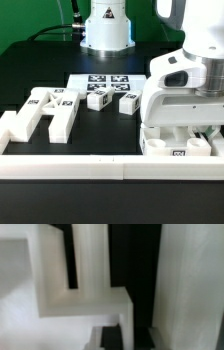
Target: Assemble chair
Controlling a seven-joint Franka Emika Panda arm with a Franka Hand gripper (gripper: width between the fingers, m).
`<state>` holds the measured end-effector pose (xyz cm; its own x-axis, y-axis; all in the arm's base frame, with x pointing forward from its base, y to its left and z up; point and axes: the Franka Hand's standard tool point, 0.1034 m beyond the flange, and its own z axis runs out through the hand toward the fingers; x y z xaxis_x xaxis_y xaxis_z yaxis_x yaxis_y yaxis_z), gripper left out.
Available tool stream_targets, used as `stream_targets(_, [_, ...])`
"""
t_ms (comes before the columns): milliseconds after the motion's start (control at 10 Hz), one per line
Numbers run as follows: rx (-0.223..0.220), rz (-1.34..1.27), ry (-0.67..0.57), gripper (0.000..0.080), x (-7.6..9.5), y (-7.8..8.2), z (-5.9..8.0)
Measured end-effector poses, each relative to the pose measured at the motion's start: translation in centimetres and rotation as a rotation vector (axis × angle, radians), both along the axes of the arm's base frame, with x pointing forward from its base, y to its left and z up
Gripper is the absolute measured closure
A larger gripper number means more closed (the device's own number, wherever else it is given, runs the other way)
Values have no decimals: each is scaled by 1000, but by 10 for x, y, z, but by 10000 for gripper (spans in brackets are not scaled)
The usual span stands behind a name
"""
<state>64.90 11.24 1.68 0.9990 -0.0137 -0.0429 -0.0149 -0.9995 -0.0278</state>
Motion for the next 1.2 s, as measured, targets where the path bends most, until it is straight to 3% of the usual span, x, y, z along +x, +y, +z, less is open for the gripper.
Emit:
stream_targets(200, [-8, -4, 0, 767, 0, -7, -1])
stream_targets(300, [-15, -9, 1, 554, 1, -12, -1])
stream_targets(400, [-21, -12, 1, 554, 1, -18, -1])
stream_targets(500, [-27, -16, 0, 372, 2, -23, 1])
stream_targets(600, [-31, -21, -2, 240, 2, -28, 4])
stream_targets(700, [-30, -23, -3, 240, 2, -29, 12])
stream_targets(800, [-27, -21, -9, 166, 1, -27, 22])
stream_targets(1200, [-29, -21, -11, 151, -17, -39, 51])
